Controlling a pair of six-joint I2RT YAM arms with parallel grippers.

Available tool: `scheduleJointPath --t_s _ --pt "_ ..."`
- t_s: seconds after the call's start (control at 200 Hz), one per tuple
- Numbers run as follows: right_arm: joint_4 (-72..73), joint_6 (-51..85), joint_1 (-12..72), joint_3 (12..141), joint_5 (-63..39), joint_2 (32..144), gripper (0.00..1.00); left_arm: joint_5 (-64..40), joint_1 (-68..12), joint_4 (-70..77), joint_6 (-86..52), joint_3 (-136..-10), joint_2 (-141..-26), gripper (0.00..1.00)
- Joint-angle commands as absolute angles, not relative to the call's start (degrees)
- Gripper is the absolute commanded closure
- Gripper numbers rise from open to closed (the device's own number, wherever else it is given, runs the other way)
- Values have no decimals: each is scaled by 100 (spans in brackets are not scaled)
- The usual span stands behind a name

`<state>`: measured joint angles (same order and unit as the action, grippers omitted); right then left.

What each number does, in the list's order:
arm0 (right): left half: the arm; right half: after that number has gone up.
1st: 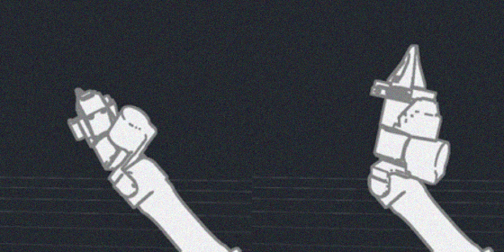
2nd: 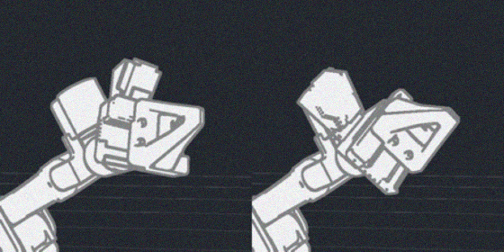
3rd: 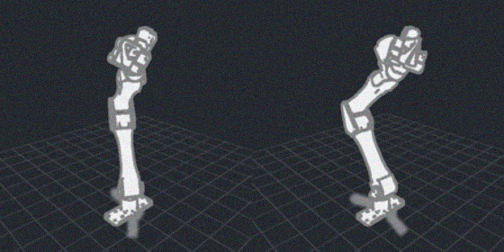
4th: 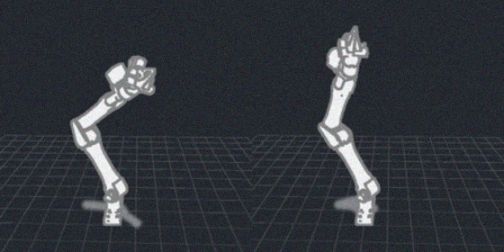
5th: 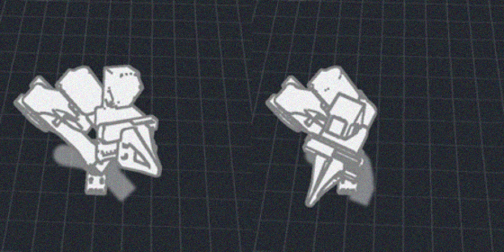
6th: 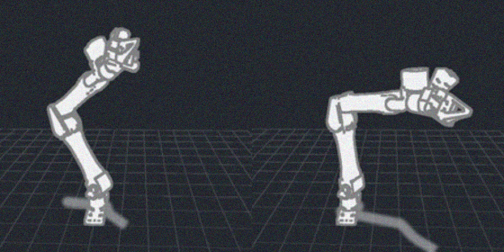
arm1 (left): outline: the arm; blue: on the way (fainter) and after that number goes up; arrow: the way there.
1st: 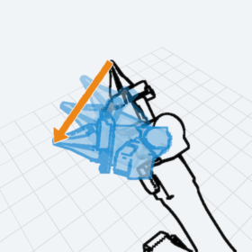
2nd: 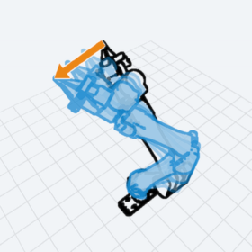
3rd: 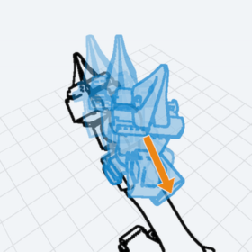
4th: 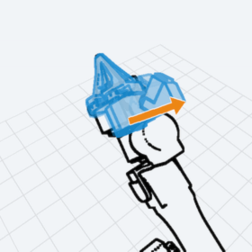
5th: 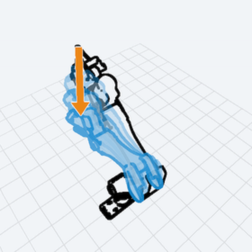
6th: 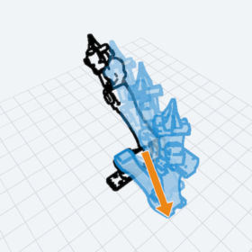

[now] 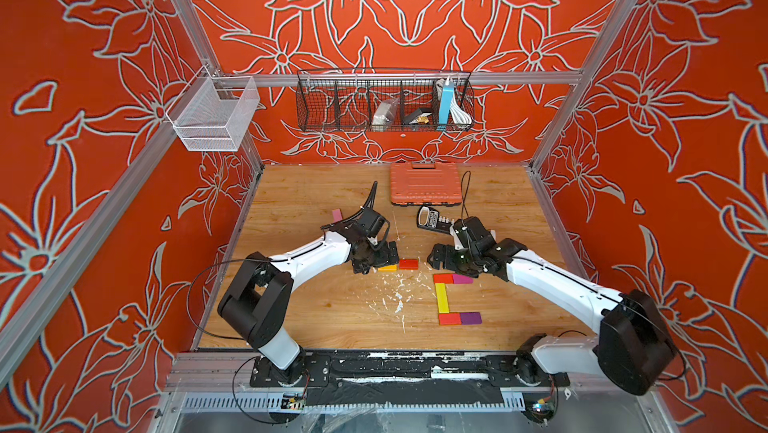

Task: Assemble the letter c with building blocks
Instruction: Assemble the building block at the center of the board.

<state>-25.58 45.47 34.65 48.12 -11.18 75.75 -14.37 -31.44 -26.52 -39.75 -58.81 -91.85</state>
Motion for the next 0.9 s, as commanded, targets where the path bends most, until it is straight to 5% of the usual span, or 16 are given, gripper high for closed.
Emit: scheduleJointPath --t_s 0.0,0.896 --pt "-2487 4611 3450 4956 -1231 7657 2 -1989 -3094 -2249 -4198 -5797 -9126 2" --pt "-2500 4691 3449 4913 -1204 7652 2 -2049 -2714 -1871 -4446 -5351 -9243 2"
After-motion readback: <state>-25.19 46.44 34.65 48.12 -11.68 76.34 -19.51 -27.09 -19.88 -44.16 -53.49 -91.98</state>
